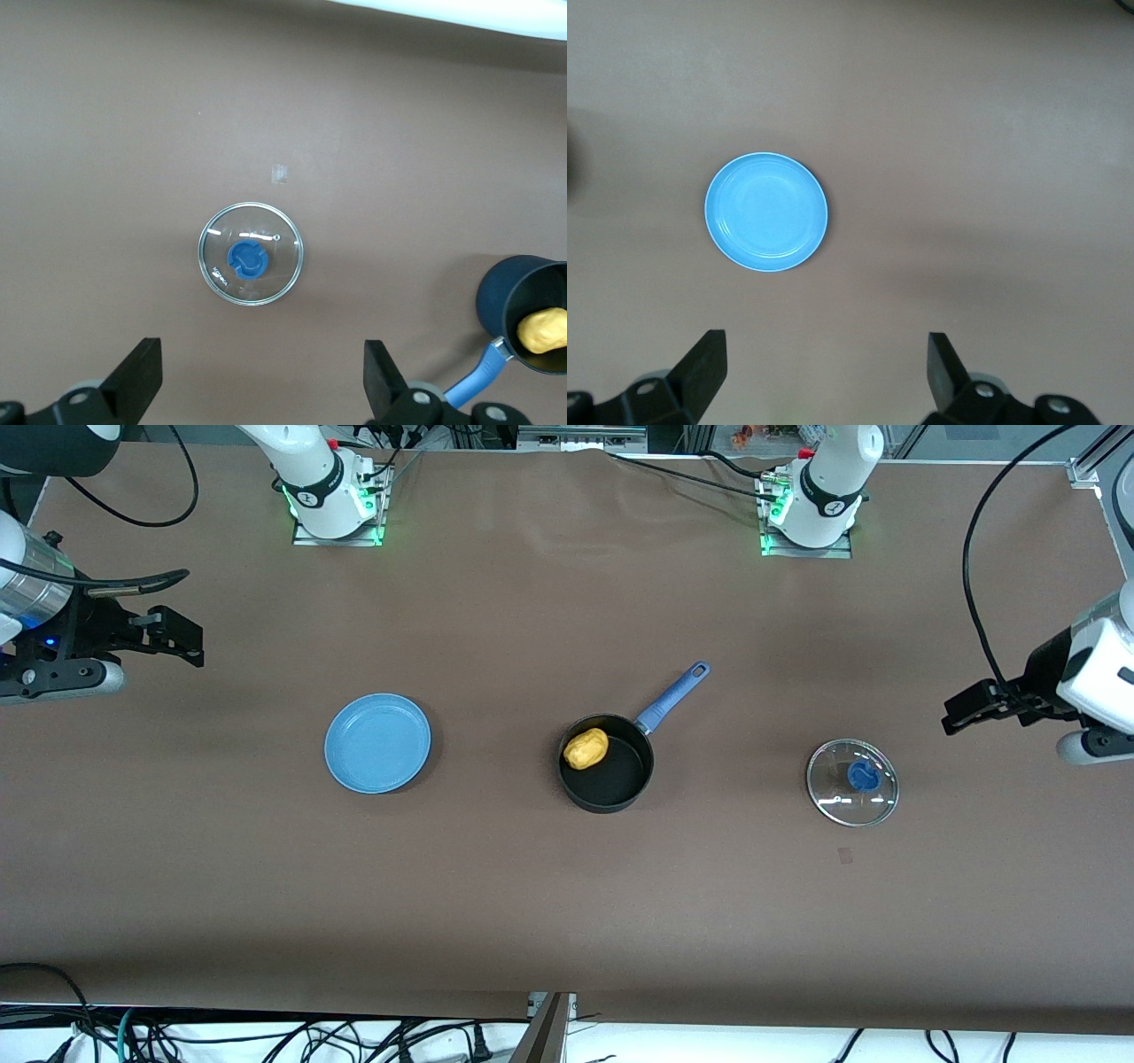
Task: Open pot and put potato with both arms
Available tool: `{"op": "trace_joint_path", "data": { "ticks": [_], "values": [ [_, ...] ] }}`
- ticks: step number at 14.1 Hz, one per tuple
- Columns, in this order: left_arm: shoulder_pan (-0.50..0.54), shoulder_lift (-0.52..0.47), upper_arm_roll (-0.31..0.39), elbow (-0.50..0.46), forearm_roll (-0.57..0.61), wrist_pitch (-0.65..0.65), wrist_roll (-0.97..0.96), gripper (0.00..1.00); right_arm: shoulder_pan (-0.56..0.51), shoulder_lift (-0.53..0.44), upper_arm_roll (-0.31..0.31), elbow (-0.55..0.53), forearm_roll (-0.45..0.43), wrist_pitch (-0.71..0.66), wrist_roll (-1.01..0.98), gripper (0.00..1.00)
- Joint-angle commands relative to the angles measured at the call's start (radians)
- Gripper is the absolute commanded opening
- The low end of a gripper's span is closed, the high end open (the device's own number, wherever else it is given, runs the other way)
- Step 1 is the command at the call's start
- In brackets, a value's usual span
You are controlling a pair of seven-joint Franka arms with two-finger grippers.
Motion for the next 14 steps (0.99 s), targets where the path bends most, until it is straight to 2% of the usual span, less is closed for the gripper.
{"op": "trace_joint_path", "data": {
  "ticks": [1,3,7,14],
  "values": [
    [-0.053,-0.081,0.055,-0.056,-0.024,-0.019,-0.001,1.0,-0.006,-0.008,0.01,-0.008,-0.013,0.003,-0.013,1.0],
    [-0.076,-0.128,0.105,-0.113,-0.072,-0.013,0.01,1.0,-0.006,-0.008,0.01,-0.008,-0.013,0.003,-0.013,1.0],
    [-0.09,-0.179,0.167,-0.154,-0.083,-0.019,0.083,1.0,-0.008,-0.008,0.01,-0.008,-0.015,0.003,-0.015,1.0],
    [-0.087,-0.179,0.166,-0.151,-0.082,-0.024,0.083,1.0,-0.009,-0.008,0.01,-0.008,-0.015,0.003,-0.013,1.0]
  ]
}}
